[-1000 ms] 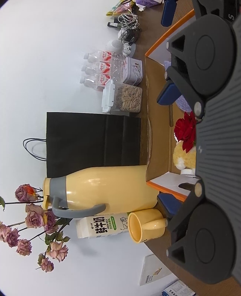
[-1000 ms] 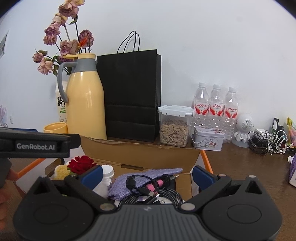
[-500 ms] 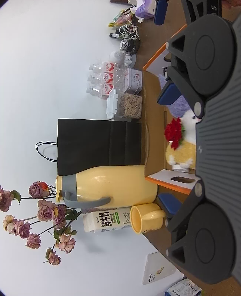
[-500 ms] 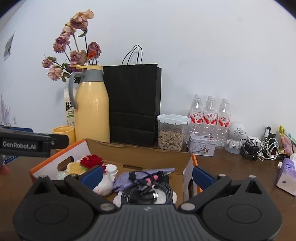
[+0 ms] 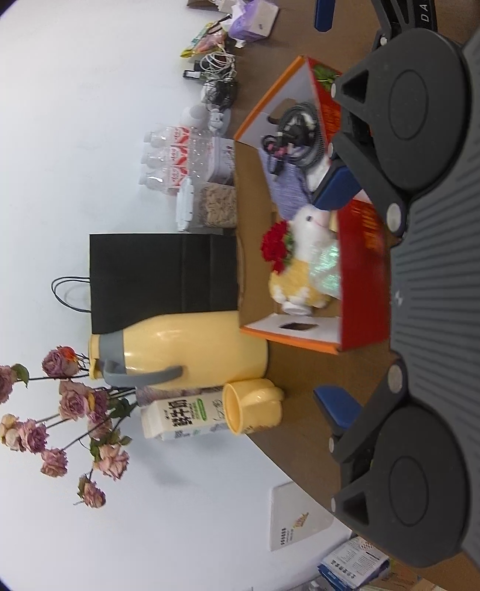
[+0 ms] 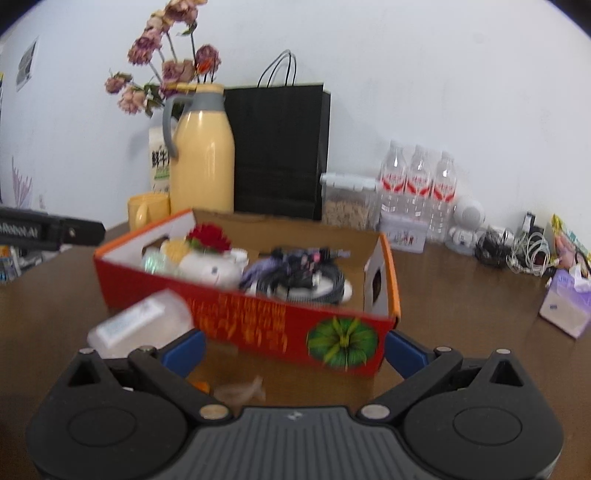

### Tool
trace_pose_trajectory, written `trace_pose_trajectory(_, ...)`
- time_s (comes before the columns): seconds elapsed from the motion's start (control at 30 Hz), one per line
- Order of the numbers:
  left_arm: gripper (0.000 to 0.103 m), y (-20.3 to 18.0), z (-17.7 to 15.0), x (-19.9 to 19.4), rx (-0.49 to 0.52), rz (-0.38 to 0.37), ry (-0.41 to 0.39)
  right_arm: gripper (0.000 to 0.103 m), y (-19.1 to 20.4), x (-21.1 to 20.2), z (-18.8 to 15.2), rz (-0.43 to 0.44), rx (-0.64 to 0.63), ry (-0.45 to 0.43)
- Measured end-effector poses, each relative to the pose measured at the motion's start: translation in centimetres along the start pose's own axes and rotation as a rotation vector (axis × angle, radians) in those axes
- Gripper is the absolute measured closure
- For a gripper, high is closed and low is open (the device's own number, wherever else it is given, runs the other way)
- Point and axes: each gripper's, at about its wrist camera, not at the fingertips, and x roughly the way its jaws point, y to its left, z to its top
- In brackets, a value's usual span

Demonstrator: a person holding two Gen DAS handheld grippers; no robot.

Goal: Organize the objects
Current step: 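Withdraw both tools from the box back over the table items, then grasp the white bottle cap with the right tool while the left tool grasps the white plastic box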

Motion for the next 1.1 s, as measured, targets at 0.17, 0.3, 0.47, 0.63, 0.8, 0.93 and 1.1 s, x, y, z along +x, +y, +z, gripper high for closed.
trace_pose_trajectory(0.17,0.000,0.7,-1.8,-0.9,-0.008,0.008,0.035,0.000,0.9,-0.2,-2.1,0.040,-0.026,0.074)
trace_pose_trajectory(0.3,0.000,1.4,-3.1,-1.2,-0.022,0.018,0.067,0.000,2.2,-0.3,-3.0,0.078,-0.045,0.097)
trace_pose_trajectory(0.47,0.000,2.2,-4.2,-1.5,-0.031,0.031,0.092,0.000,3.9,-0.2,-3.3,0.142,-0.063,0.123)
trace_pose_trajectory(0.63,0.000,2.9,-4.9,-1.8,-0.041,0.039,0.108,0.008,5.1,0.2,-3.5,0.208,-0.060,0.158)
trace_pose_trajectory(0.8,0.000,3.3,-5.3,-1.9,-0.049,0.038,0.114,0.023,5.9,1.2,-3.6,0.235,-0.061,0.190)
trace_pose_trajectory(0.93,0.000,3.5,-5.5,-1.8,-0.056,0.037,0.120,0.035,6.4,1.3,-3.6,0.247,-0.066,0.177)
trace_pose_trajectory(1.1,0.000,3.5,-5.6,-1.7,-0.059,0.036,0.124,0.067,6.5,1.1,-3.5,0.264,-0.072,0.158)
